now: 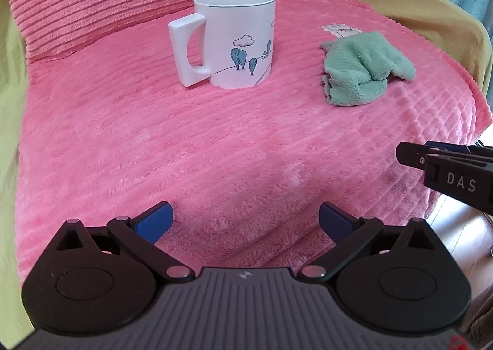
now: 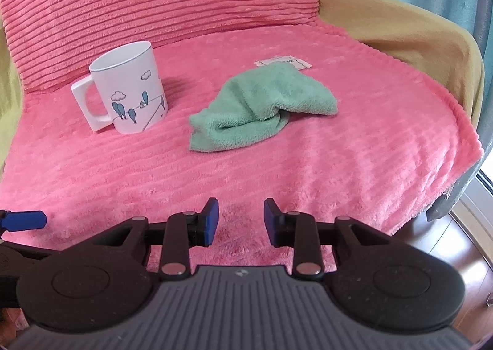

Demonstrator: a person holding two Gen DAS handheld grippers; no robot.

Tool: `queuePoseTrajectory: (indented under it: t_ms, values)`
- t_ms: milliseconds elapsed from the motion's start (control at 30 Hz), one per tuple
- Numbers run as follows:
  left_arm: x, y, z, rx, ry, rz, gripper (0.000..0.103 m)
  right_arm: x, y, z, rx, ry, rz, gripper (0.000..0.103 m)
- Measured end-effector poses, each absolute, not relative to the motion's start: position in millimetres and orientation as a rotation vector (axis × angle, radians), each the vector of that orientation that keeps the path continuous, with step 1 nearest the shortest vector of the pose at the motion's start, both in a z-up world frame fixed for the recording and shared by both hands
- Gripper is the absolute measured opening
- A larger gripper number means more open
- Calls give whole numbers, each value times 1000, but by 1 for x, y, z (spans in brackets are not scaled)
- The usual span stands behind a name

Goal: Clean container

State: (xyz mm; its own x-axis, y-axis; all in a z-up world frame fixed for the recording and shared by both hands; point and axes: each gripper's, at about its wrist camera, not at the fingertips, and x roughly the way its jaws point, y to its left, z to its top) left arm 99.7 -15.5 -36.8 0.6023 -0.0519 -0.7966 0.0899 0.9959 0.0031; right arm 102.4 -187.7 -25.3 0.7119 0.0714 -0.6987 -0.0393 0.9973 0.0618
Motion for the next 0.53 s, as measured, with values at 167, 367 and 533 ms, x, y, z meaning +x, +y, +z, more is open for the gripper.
queuePoseTrajectory:
  t_ms: [167, 367, 533]
  values:
    - [98, -16, -37, 50, 918, -80, 101, 104, -187, -27, 40, 784, 61, 27]
    - [99, -17, -39, 66, 919, -75, 101, 106, -185, -29, 33, 790, 68, 27]
    - [96, -22, -38, 100, 894, -84, 101, 107, -185, -29, 31, 791, 67, 27]
